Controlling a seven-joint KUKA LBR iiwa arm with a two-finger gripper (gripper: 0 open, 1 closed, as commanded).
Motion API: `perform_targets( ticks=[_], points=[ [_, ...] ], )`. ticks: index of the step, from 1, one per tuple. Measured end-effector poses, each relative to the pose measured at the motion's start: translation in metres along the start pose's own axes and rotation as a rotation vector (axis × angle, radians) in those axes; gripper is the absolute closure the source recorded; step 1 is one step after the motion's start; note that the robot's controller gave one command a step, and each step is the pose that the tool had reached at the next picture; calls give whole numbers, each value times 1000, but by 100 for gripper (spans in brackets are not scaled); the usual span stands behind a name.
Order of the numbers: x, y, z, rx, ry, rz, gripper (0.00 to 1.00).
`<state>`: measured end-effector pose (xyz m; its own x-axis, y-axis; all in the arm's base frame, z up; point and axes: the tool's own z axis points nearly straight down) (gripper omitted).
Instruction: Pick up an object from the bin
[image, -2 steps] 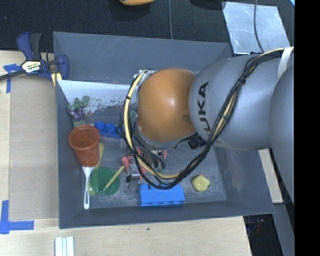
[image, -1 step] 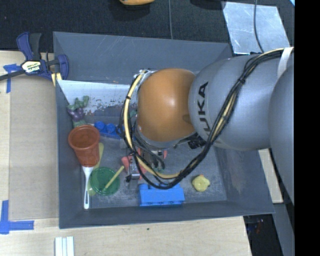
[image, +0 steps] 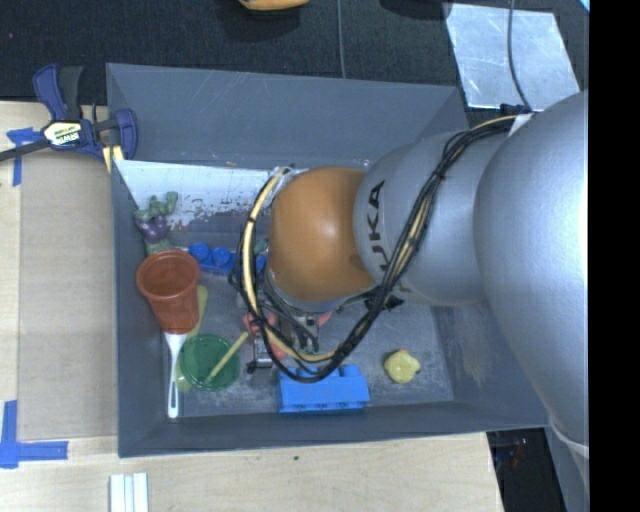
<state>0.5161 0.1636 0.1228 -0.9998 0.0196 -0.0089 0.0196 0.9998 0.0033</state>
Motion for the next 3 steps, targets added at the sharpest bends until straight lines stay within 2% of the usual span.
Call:
perform_targets(
  ticks=[1,2,3],
  points=[
    [-18,-19,43,0,-1,-145,0],
    [-28,-102,-12,1,3,-86,100],
    [-28,-102,-12,1,4,-86,0]
  ],
)
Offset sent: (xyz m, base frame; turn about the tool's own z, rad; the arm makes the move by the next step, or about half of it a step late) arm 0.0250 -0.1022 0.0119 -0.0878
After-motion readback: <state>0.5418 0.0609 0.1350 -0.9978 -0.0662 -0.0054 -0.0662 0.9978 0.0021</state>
